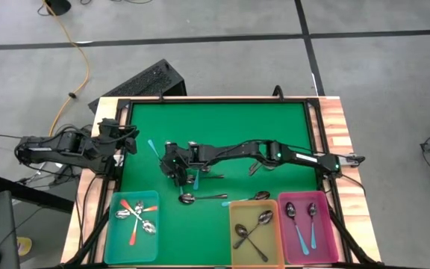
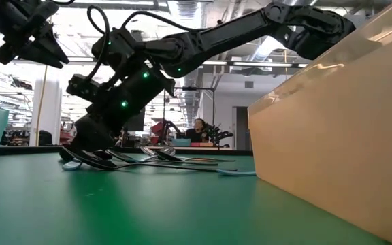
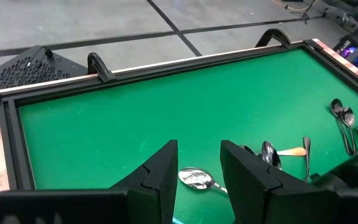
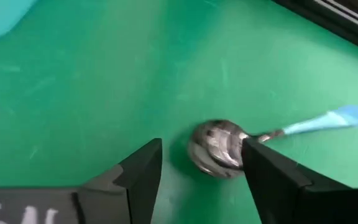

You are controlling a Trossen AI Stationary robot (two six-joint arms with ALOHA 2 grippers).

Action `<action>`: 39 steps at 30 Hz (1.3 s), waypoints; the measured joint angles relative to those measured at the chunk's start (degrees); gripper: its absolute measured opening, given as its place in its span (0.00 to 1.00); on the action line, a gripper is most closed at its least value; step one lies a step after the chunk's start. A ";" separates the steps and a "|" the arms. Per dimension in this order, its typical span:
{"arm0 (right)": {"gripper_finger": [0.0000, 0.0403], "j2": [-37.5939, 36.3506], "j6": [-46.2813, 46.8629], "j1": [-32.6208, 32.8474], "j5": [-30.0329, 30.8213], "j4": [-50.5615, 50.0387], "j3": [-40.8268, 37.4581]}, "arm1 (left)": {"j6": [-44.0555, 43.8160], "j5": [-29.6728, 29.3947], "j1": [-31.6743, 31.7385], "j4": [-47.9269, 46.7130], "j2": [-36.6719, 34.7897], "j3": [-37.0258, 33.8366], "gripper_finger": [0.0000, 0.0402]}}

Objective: Sort silverware by color (type)
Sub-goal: Put the blue spoon into the pink bin

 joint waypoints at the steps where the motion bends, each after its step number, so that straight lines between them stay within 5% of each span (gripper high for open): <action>1: 0.57 0.00 0.54 -0.08 1.05 -0.38 0.00 | 0.00 -0.10 0.00 -0.02 0.00 0.00 0.26; 27: 0.02 0.00 3.72 0.26 2.82 -2.42 0.00 | 0.63 -1.01 0.00 -0.04 0.02 0.00 0.26; 39: 0.01 -0.38 7.90 0.35 2.87 -4.73 0.00 | 0.61 -0.91 0.00 -0.09 0.02 0.00 0.26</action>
